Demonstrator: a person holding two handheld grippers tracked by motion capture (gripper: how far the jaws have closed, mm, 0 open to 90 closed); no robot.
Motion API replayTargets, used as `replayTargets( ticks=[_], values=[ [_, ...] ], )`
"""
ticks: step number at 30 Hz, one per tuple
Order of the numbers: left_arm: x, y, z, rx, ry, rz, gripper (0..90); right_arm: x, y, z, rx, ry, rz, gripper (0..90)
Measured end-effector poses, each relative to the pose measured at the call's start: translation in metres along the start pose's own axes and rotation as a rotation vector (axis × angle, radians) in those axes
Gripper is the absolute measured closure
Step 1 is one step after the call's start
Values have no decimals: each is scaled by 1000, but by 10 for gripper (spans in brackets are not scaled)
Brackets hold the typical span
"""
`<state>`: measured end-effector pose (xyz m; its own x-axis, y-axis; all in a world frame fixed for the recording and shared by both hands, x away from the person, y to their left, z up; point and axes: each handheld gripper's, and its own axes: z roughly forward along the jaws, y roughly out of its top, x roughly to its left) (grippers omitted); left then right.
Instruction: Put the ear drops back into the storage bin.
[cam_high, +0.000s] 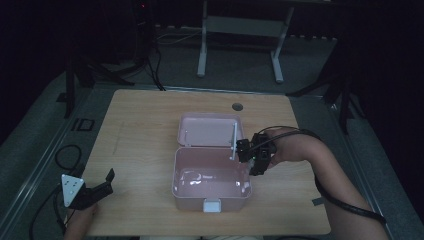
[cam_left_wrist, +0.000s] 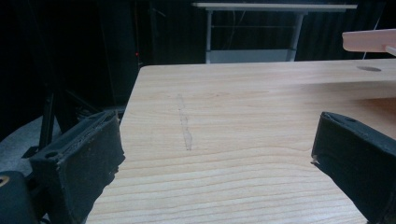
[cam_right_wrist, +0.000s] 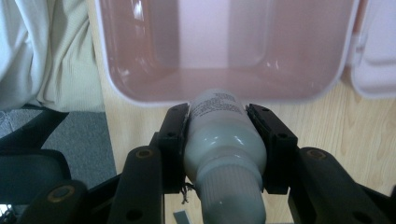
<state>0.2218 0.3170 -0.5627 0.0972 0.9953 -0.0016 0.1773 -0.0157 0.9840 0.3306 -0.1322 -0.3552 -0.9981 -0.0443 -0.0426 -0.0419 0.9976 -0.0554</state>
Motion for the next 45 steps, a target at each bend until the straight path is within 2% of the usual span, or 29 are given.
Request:
replayTargets(
  ticks=[6,16,25,33,45],
  values=[
    [0,0,0,0,0,0,20,2,16,2,4,5,-23,598],
    [0,0,0,0,-1,-1,20,3,28,19,13,30,-48,598],
    [0,0,0,1,0,3,20,6,33,48,9,64,-58,598],
    [0,0,0,1,1,2,20,5,38,68,0,52,-52,598],
    [0,0,0,2,0,3,20,8,48,98,56,72,-81,598]
  ],
)
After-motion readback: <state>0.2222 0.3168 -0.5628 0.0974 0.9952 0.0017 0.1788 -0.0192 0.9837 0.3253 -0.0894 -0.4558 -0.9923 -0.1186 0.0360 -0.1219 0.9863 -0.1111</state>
